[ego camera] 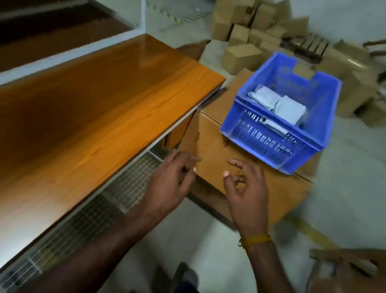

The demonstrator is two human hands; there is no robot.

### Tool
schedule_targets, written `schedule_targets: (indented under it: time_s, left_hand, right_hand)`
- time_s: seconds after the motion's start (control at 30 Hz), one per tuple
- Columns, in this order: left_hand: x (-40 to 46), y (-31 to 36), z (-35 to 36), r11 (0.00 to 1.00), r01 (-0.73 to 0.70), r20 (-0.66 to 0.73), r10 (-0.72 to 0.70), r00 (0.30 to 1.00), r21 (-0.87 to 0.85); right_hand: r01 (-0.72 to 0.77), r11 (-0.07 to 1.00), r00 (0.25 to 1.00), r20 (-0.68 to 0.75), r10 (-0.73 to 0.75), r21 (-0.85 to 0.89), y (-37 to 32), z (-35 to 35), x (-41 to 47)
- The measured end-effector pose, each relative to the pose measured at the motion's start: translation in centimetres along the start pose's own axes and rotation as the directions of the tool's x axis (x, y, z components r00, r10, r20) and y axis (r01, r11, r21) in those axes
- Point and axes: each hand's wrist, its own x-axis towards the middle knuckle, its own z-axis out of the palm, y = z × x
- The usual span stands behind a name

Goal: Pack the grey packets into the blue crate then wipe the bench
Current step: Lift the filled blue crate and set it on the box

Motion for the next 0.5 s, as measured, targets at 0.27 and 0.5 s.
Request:
schedule_targets:
  time_s: [0.27, 0.5]
  left_hand:
    - [9.3, 0.1, 3.9, 0.996, -0.062, 0.087, 0.067, 0.994, -0.059]
    - [21.5, 0.2, 8.7, 0.986, -0.16, 0.066, 0.163, 0.984, -0.054]
  right_hand:
    - [-0.1, 0.994, 0.971, -0.222, 0.088, -0.041, 3.4, -2.5, 5.4]
    - [-0.107, 0.992, 0.932, -0.355, 0.077, -0.067, 9.1, -5.3, 15.7]
